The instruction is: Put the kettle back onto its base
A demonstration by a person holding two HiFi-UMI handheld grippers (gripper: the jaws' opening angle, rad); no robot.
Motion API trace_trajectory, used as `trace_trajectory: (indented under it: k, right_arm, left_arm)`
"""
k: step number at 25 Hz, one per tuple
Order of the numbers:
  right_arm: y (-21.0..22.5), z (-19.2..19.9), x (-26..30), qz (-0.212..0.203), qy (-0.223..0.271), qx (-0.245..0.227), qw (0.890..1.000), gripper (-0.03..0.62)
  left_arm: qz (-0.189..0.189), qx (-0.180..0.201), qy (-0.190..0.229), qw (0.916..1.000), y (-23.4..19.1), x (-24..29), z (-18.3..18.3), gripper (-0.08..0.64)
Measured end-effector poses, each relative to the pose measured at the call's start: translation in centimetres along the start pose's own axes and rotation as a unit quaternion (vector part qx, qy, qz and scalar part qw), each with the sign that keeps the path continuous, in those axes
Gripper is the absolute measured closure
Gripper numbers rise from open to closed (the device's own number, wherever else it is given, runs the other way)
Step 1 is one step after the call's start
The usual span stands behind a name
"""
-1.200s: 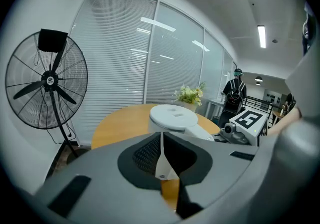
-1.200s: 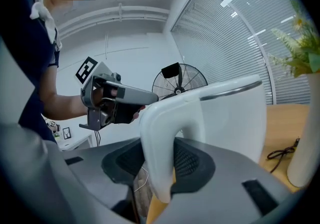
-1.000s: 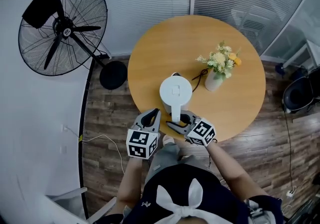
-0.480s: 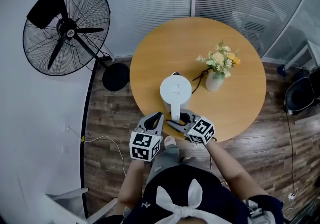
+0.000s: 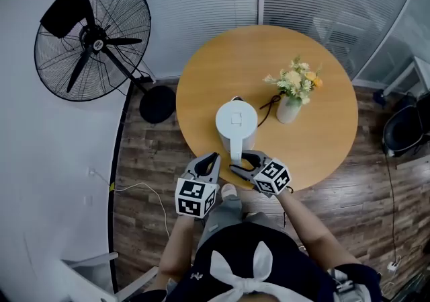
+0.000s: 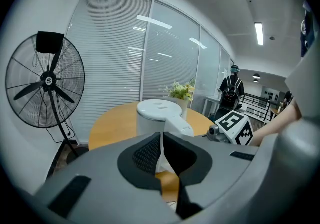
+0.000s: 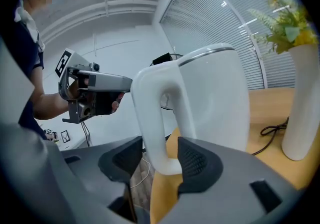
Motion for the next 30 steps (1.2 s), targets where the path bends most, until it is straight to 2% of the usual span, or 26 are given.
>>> trace_trajectory:
  k: [5,10,16,19,23,30]
  right_arm:
    - [-0.5,-1.4,-1.8,0.007,0.017,0.001,1.0,0.383]
    - [-1.0,-3.8,-4.3,0.029,0.06,-0.027,0.997,0.397]
    - [-1.8,-8.0,-6.7,0.062,0.126,-0.038,0.989,0.508]
    - [-2.4,-9.6,-7.2,0.073,0.143,-0.044,0.986,0.538]
    - [-3.3,-11.1,-7.4,0.083,0.151,-0.057,0.983,0.558]
    - [-4.8,-12.5,-7.5,0.105,0.148,-0.076,0.98,0.569]
  left_arm:
    - [-0.003,-0.005,0.004,1.0,0.1,-0.2,0.0,0.522]
    - [0.008,-0.017,0.003,0.9998,0.7,-0.4,-0.3,0.522]
    - [0.002,-0.013,0.03,0.9995,1.2,-0.9,-1.4,0.526]
    - [0.004,-0.007,0.039,0.9992,1.7,-1.0,-1.9,0.532]
    - [0.006,0.002,0.05,0.9987,2.5,-1.1,-2.6,0.534]
    - [0.003,-0.022,0.075,0.997,3.2,-1.7,-4.4,0.534]
Point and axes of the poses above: the fingertips, and each gripper's own axes: x forward along the fingers, y to its right, z out of its underside, the point moved 5 cm from there along -x, backward along the fingers, and after that the axes turned 9 degrees about y, right-handed, at the moved point
